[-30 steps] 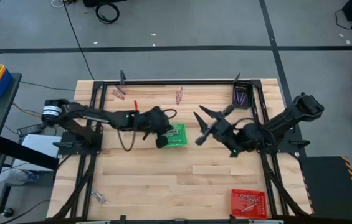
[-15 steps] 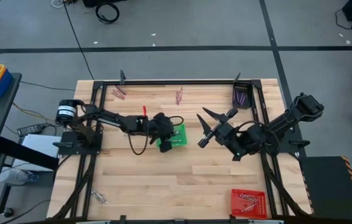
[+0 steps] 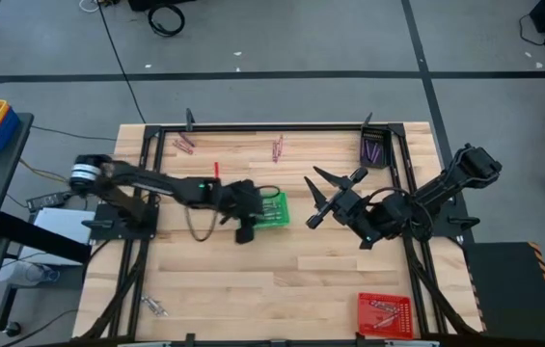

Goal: Sort crayons
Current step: Put the white crayon into the green basket

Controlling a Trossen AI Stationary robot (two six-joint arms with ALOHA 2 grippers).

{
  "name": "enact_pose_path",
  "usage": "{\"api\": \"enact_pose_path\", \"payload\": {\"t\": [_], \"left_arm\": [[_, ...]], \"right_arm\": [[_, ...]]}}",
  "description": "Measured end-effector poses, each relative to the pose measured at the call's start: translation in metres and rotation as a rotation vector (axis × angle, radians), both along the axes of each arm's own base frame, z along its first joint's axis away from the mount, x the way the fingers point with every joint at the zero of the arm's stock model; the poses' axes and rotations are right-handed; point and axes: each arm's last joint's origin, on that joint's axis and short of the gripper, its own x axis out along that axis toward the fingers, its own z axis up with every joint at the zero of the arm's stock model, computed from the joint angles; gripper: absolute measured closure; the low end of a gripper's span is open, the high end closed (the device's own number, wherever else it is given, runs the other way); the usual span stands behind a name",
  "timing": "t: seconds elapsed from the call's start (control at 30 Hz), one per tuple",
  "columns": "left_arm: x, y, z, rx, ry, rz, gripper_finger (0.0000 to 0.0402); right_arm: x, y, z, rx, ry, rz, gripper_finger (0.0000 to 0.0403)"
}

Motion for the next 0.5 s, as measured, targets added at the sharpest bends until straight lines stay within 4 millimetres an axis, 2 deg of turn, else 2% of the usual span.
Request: {"api": "enact_pose_path", "payload": {"t": [0.13,0.23,0.37,0.5], "left_arm": [[-0.035,-0.035,0.047,-0.043,0.042,-0.121,0.0285],[-0.067,-0.065,0.064,-0.098,0.085,-0.194,0.0285],[-0.104,-0.105,0.067,-0.159,0.214,-0.260,0.0285],[-0.136,-0.141,0.049,-0.122,0.322,-0.285,0.0285]], "right_arm": [[0.000,0.000,0.000,-0.008,0.007,-0.003,0.0256],[0.000,-0.001,0.000,-0.009,0.008,-0.005,0.0256],[0.000,0.000,0.000,-0.003,-0.003,0.006,0.0256],[0.002,-0.002,0.001,0.005,-0.036,0.032,0.0256]]}}
